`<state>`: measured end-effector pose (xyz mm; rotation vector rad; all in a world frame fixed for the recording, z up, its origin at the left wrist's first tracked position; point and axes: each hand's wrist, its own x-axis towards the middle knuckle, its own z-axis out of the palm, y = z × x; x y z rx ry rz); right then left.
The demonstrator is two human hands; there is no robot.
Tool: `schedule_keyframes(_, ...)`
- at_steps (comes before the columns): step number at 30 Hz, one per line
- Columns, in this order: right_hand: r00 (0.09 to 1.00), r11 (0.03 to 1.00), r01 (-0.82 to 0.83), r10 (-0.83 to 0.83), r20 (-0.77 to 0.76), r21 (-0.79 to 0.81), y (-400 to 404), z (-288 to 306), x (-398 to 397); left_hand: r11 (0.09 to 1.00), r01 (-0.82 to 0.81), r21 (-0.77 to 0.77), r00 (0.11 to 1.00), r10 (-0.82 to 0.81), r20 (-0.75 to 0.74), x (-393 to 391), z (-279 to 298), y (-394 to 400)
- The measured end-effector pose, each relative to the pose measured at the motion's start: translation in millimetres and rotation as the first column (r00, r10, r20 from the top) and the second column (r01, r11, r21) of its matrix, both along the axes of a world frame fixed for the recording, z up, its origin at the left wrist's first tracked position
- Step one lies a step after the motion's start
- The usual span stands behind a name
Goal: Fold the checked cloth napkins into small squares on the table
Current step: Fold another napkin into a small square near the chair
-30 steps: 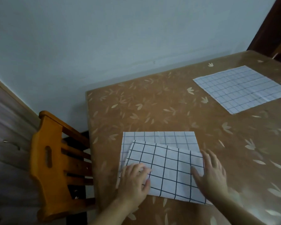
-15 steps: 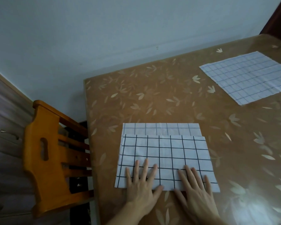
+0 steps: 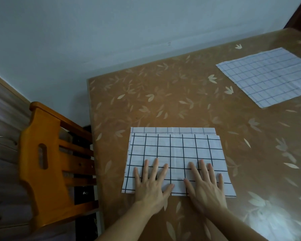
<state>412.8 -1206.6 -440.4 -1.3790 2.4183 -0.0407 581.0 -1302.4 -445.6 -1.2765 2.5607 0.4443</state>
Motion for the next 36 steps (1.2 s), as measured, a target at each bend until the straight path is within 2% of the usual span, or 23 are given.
schedule_keyframes(36,0.997,0.997,-0.074,0.072,-0.036,-0.038,-29.7,-7.0,-15.8,0.992,-0.062,-0.109,0.997,0.057,-0.044,-15.3,-13.8,-23.8)
